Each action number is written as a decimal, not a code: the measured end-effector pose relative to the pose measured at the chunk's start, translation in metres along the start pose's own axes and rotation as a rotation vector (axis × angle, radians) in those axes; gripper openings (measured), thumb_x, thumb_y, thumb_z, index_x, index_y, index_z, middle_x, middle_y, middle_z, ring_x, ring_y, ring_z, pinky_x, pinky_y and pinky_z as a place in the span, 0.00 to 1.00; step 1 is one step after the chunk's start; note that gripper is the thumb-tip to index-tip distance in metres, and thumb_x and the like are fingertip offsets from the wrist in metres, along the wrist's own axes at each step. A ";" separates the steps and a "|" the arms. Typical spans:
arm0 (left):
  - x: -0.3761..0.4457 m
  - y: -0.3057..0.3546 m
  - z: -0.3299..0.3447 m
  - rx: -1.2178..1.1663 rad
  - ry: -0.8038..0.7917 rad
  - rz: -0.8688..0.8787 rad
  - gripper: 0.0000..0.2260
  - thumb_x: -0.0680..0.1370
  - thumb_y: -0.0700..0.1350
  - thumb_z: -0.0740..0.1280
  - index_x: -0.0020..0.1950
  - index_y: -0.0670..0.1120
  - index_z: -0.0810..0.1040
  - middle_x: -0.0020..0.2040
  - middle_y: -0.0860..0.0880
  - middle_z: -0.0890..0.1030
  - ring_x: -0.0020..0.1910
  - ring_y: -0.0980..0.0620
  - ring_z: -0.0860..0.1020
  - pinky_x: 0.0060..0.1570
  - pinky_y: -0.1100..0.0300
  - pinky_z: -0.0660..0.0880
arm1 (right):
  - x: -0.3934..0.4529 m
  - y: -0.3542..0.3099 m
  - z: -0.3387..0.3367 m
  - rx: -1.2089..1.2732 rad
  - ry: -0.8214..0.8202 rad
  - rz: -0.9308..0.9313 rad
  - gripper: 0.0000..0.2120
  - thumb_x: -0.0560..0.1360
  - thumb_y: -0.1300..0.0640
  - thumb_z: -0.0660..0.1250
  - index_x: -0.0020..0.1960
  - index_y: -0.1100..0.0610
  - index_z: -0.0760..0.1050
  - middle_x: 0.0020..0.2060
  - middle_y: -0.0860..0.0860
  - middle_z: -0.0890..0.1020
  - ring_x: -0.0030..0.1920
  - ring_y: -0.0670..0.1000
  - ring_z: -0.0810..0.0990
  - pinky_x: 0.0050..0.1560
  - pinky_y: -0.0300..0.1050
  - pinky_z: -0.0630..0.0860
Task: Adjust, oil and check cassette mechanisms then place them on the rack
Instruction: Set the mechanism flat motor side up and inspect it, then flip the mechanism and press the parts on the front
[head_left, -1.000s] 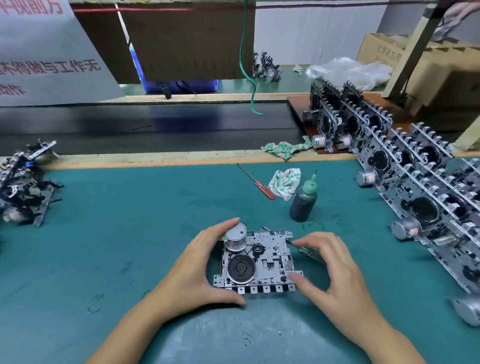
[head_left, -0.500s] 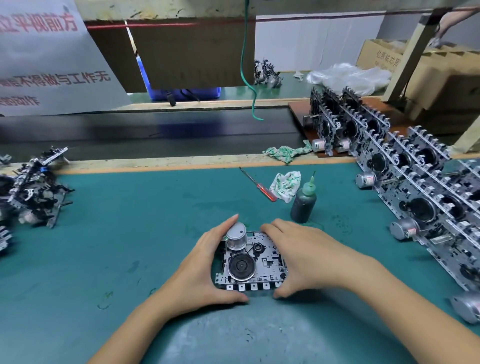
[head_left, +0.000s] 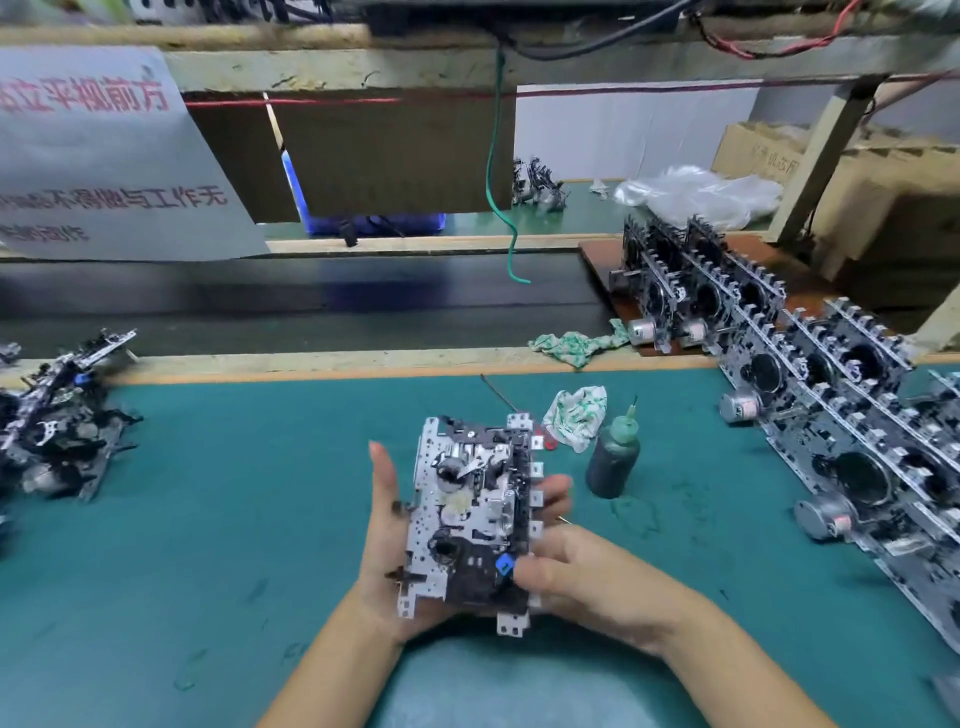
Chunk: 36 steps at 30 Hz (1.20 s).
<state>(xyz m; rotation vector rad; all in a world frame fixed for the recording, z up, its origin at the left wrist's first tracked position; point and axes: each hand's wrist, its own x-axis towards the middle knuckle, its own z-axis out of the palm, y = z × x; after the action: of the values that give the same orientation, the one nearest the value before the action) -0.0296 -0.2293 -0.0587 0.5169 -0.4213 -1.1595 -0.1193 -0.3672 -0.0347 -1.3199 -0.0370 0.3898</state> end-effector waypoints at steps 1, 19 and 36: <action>0.000 0.002 -0.002 0.009 0.001 0.027 0.48 0.69 0.70 0.64 0.75 0.37 0.60 0.72 0.36 0.65 0.73 0.38 0.60 0.73 0.43 0.50 | 0.000 0.001 -0.008 -0.180 0.154 -0.044 0.06 0.67 0.50 0.75 0.43 0.50 0.83 0.41 0.42 0.83 0.45 0.40 0.79 0.53 0.37 0.74; 0.012 0.001 -0.031 -0.184 0.315 -0.010 0.42 0.71 0.71 0.58 0.67 0.35 0.72 0.68 0.32 0.70 0.66 0.34 0.71 0.64 0.38 0.69 | -0.007 0.001 -0.033 -0.466 0.436 0.105 0.11 0.81 0.56 0.56 0.40 0.54 0.68 0.19 0.47 0.68 0.20 0.45 0.61 0.23 0.33 0.61; 0.016 -0.002 -0.034 -0.014 0.416 -0.167 0.35 0.77 0.67 0.51 0.58 0.39 0.82 0.61 0.37 0.78 0.58 0.42 0.79 0.60 0.49 0.75 | 0.001 0.002 -0.028 -0.261 0.268 0.237 0.20 0.80 0.51 0.58 0.32 0.58 0.73 0.17 0.48 0.66 0.17 0.43 0.57 0.19 0.32 0.55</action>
<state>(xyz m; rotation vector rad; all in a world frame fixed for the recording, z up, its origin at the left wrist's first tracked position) -0.0067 -0.2397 -0.0865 0.7725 -0.0110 -1.1772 -0.1120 -0.3926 -0.0440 -1.6322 0.3045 0.4150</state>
